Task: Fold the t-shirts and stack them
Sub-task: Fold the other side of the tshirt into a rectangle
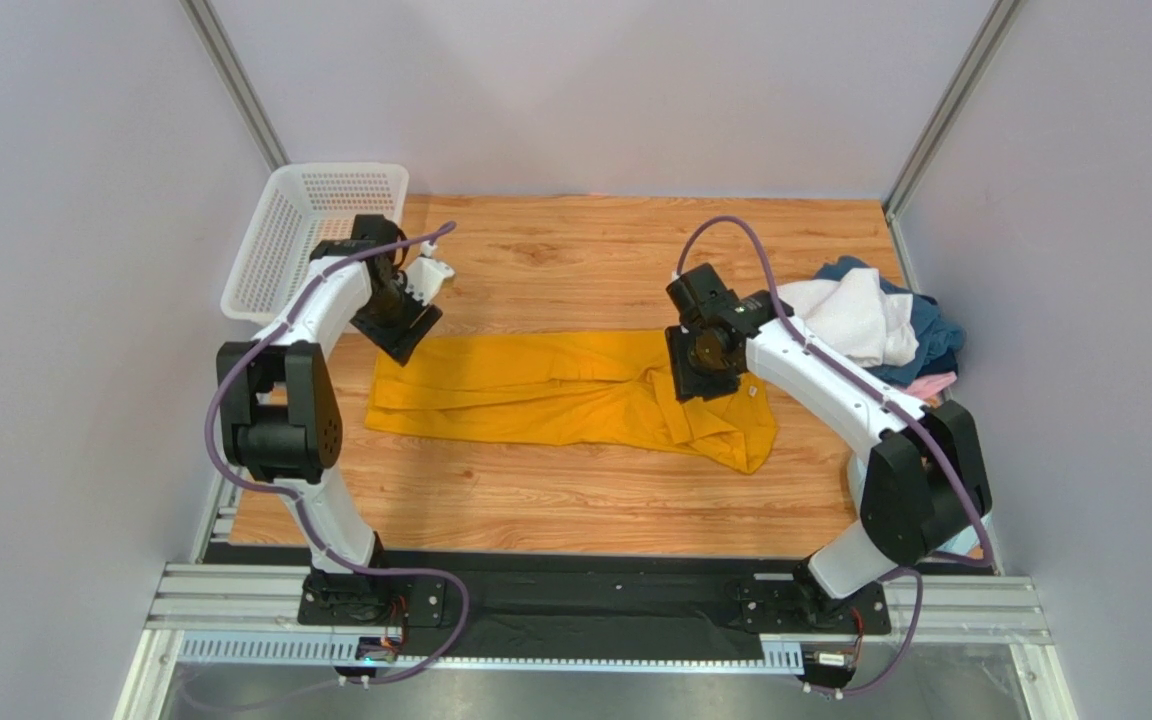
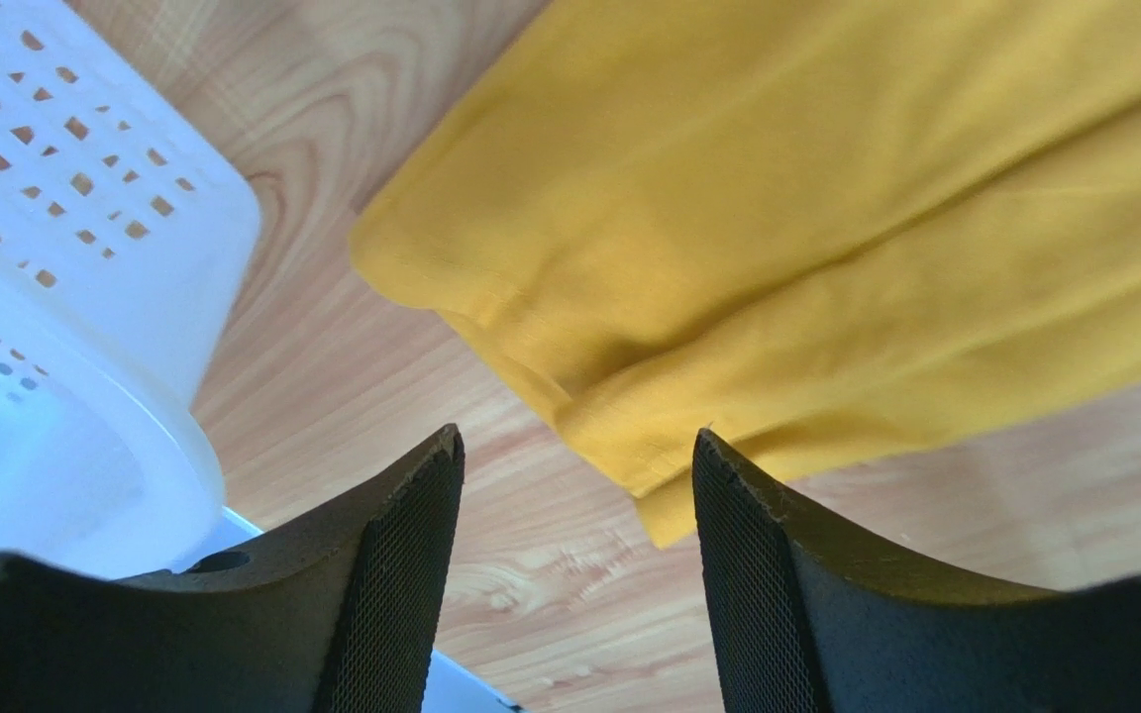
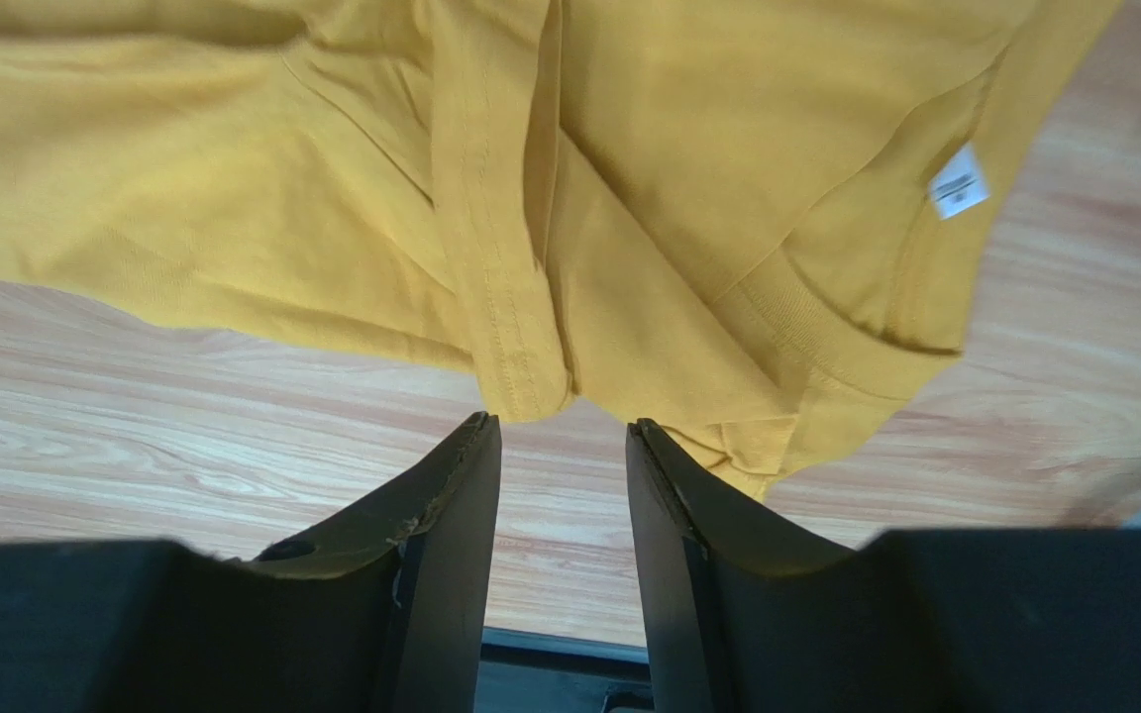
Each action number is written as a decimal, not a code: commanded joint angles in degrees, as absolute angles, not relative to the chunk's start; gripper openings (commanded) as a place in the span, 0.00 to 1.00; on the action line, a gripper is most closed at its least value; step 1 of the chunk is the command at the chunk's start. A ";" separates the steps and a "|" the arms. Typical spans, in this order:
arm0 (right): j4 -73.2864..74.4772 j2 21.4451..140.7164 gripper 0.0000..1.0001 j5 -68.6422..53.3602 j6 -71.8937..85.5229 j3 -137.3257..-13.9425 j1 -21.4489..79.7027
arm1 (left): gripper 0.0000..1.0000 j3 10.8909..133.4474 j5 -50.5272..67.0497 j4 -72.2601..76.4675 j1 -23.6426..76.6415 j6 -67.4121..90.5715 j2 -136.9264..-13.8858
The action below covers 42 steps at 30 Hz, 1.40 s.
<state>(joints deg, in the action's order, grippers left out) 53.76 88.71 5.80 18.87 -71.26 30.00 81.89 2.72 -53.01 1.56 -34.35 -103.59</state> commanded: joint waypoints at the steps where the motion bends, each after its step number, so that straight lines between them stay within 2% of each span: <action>1: 48.61 91.14 0.40 2.38 20.30 -68.91 30.06 | 0.65 80.87 9.76 -60.02 5.09 -33.57 -96.60; 8: 45.97 94.74 0.34 2.45 19.78 -69.08 30.23 | 0.64 70.32 7.83 -57.66 9.32 -34.01 -97.03; 18: 46.49 95.89 0.32 3.16 19.69 -67.77 30.15 | 0.64 67.68 2.20 -52.39 9.40 -35.15 -99.32; 26: 44.47 98.52 0.28 1.23 20.65 -65.57 30.15 | 0.64 71.19 0.26 -52.21 9.32 -35.95 -100.90; 29: 44.12 99.05 0.25 0.88 20.65 -65.83 30.15 | 0.64 71.89 0.26 -52.03 9.32 -35.69 -101.34; 31: 44.12 99.05 0.18 -1.38 20.83 -66.00 30.15 | 0.64 71.98 0.18 -51.68 9.32 -35.68 -101.60; 32: 44.12 98.88 0.14 -1.75 21.00 -66.09 30.15 | 0.64 71.90 0.26 -51.51 9.32 -35.51 -101.69; 33: 44.30 98.70 0.02 -2.02 21.09 -66.44 30.15 | 0.64 71.63 0.18 -51.07 9.32 -35.59 -101.78; 34: 45.25 98.53 0.00 -1.67 21.01 -66.97 30.15 | 0.64 71.37 0.35 -50.80 9.32 -35.51 -101.86; 36: 47.19 97.13 0.00 -0.27 20.92 -69.85 30.15 | 0.64 71.11 -1.32 -50.28 9.32 -35.51 -102.13; 42: 55.45 94.74 0.00 14.40 19.16 -81.02 29.01 | 0.64 70.67 -1.32 -50.19 9.32 -35.25 -101.69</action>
